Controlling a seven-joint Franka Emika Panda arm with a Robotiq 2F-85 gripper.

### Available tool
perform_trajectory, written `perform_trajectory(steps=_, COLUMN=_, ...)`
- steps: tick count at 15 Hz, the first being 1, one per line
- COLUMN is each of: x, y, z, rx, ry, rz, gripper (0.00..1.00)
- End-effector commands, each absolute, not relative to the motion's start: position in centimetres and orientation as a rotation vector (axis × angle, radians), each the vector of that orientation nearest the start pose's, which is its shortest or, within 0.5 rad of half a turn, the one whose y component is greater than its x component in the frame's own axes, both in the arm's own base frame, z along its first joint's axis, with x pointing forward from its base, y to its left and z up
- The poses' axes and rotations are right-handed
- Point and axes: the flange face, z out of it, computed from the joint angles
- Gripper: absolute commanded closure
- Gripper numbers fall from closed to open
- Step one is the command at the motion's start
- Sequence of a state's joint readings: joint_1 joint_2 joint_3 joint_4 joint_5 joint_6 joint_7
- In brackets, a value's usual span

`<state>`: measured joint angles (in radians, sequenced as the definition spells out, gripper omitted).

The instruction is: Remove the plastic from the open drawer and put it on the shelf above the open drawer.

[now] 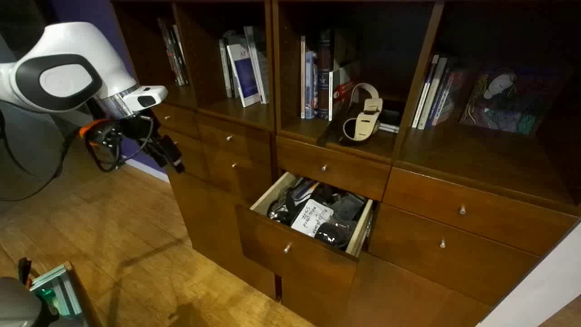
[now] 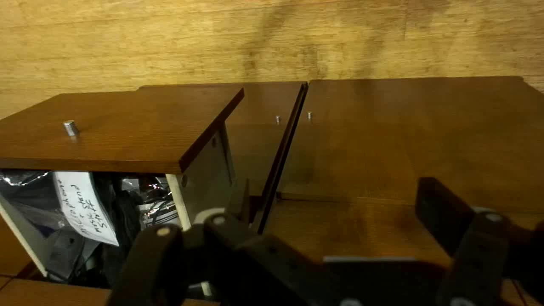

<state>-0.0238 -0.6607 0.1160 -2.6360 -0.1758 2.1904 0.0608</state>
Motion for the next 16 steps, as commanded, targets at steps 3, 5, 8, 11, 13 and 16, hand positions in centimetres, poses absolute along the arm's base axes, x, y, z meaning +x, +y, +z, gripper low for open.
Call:
perform_trajectory(steps=3, x=36.5, y=2.9, z=47.2, rx=-3.326, ry=-0.17, rz=-0.371, gripper=0.0)
perform_trajectory(steps=5, x=36.5, y=2.9, z=47.2, rx=-3.326, ry=-0.17, rz=-0.371, gripper=0.0)
perform_trajectory(steps=8, x=36.5, y=2.9, z=47.2, rx=-3.326, ry=-0.17, rz=-0.371, gripper=0.0)
perform_trajectory(steps=11, x=37.6, y=1.1, z=47.5, rx=-3.312, ry=-0.073, rz=-0.4, gripper=0.0)
perform_trajectory(steps=13, x=38.5, y=-2.3, z=47.6, rx=-3.299, ry=0.094, rz=-0.39, gripper=0.0)
perform_trajectory(steps=16, x=39.7, y=-9.0, z=47.3, rx=-3.266, ry=0.368, rz=-0.39, gripper=0.0)
